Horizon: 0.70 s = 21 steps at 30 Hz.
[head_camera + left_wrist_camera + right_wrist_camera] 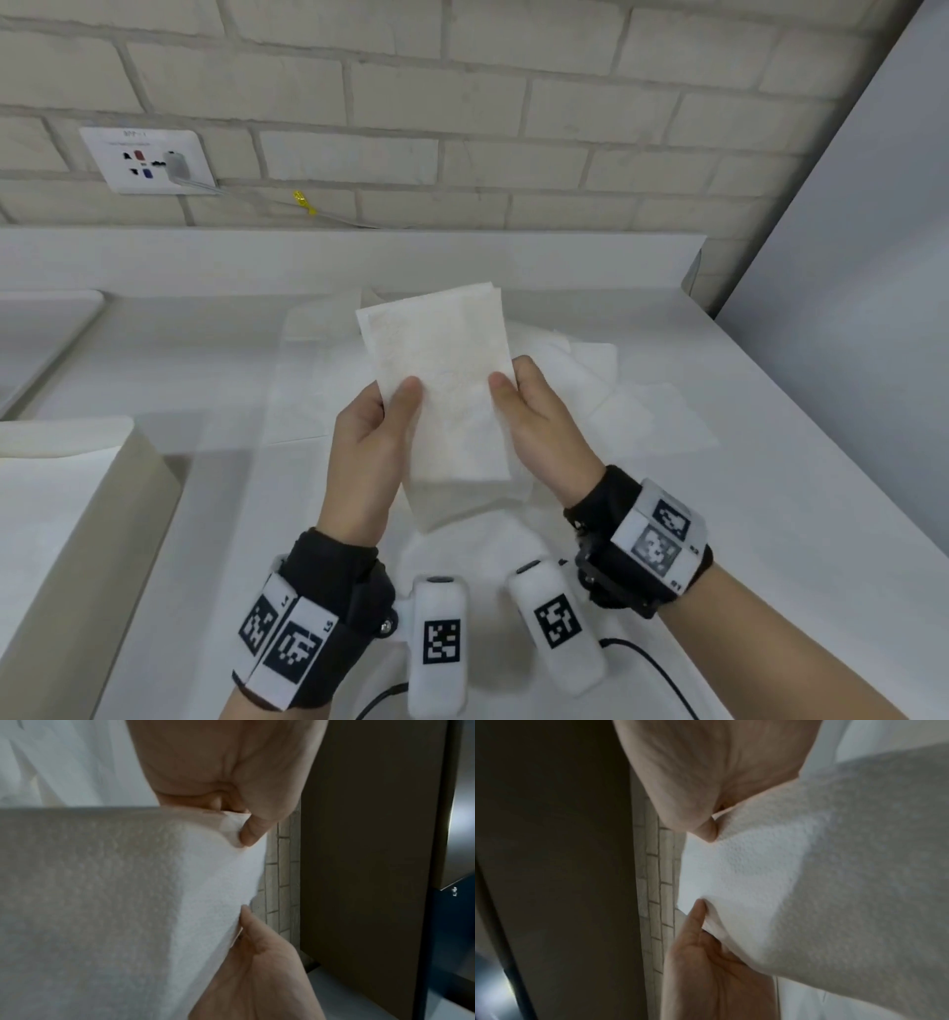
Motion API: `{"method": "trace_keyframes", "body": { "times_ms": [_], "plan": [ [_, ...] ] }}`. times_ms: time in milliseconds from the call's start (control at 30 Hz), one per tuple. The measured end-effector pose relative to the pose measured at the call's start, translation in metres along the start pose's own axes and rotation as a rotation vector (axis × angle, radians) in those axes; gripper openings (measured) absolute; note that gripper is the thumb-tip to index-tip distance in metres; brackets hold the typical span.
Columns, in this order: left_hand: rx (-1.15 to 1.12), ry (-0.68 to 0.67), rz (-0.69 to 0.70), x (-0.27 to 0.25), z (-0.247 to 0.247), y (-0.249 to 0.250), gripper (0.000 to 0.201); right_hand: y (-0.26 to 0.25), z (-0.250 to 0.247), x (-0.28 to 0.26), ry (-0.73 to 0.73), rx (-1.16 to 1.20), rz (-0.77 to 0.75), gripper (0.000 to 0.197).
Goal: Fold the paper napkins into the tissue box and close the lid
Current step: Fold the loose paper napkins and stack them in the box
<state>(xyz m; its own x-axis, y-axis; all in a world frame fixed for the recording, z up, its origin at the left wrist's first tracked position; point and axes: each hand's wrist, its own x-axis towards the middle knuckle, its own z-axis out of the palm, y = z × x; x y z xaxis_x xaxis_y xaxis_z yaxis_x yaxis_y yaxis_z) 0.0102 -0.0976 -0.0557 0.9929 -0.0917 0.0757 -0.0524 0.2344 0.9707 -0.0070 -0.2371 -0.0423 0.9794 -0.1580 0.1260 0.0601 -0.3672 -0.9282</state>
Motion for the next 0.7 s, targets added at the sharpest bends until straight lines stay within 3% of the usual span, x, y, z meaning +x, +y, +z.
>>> {"method": "trace_keyframes", "body": {
  "times_ms": [100,233,367,467,600,700],
  "plan": [
    [0.007,0.000,0.043,0.000,0.004,0.001,0.024,0.004,-0.007,-0.002,0.028,0.056,-0.008,0.028],
    [0.081,-0.033,0.116,-0.001,0.011,-0.007,0.012,0.012,-0.007,-0.002,0.039,0.066,-0.017,0.017],
    [0.161,-0.074,0.254,-0.001,0.009,-0.014,0.065,0.014,-0.012,0.001,-0.003,0.073,0.010,0.014],
    [0.134,-0.080,0.266,0.002,0.002,-0.013,0.078,0.018,-0.038,0.026,-0.018,-0.143,0.099,0.026],
    [0.222,-0.031,0.177,0.002,-0.004,-0.013,0.052,0.048,-0.078,0.078,-0.055,-0.706,0.330,0.038],
    [0.139,0.010,0.057,0.000,-0.006,-0.014,0.045,0.071,-0.087,0.098,-0.087,-0.896,0.461,0.055]
  ]
}}
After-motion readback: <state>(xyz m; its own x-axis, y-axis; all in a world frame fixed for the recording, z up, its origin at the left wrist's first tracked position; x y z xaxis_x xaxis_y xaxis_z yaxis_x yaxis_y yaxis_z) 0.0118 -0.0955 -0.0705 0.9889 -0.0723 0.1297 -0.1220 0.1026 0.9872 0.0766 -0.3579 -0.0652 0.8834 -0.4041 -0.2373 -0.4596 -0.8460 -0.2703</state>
